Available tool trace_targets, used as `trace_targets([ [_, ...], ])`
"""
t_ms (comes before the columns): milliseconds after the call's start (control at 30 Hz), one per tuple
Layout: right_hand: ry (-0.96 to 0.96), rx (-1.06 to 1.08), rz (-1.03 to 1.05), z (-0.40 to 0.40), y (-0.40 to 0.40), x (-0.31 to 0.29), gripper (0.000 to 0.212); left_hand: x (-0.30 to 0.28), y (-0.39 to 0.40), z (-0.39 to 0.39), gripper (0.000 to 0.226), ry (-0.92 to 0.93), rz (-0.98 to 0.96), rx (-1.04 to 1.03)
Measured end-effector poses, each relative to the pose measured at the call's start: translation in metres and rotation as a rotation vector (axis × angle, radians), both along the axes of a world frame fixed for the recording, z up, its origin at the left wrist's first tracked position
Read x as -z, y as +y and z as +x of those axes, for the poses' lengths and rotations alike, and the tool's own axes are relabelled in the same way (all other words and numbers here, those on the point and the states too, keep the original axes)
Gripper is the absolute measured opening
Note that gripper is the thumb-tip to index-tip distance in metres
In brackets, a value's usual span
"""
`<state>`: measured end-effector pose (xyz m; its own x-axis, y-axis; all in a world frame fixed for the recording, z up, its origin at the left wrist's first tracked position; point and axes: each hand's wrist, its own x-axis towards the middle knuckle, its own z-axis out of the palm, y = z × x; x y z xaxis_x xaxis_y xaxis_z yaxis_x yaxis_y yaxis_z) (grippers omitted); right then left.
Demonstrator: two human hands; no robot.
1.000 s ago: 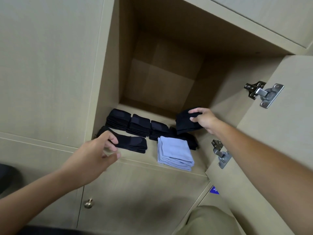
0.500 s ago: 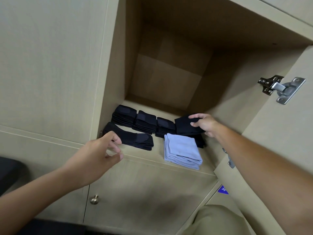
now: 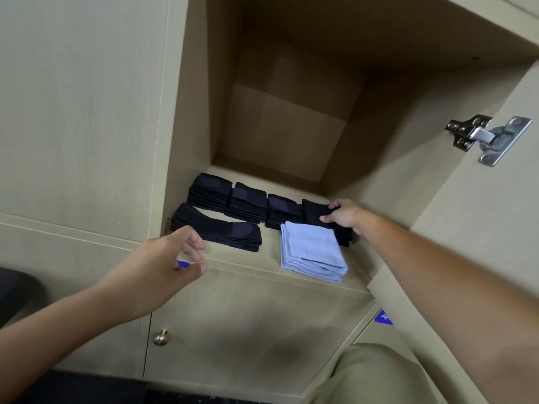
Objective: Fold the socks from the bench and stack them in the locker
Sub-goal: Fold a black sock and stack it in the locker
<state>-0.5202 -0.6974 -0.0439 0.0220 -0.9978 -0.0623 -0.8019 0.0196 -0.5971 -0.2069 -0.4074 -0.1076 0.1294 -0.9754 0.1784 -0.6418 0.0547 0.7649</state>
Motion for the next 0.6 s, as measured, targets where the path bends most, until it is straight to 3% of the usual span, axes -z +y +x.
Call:
trace_targets([
  [133,0.321,-0.004,-0.131,0.006,0.002,0.0,0.054,0.001,0.0,0.0,0.02,-0.014,-0.002,-0.001],
  [200,0.311,-0.083,-0.158,0.01,0.004,-0.001,0.057,0.001,-0.001,0.001,0.019,-0.029,0.002,0.001],
  [333,0.26,-0.228,0.046,0.019,0.008,0.006,0.07,0.002,0.001,0.001,0.018,-0.06,0.01,0.003],
  [467,0.285,-0.258,0.223,0.019,0.004,0.015,0.072,0.002,0.003,0.004,0.016,-0.059,0.017,-0.011],
  [600,0.3,-0.248,0.233,0.019,0.0,0.015,0.071,0.002,0.007,0.011,0.016,-0.056,0.028,-0.027],
])
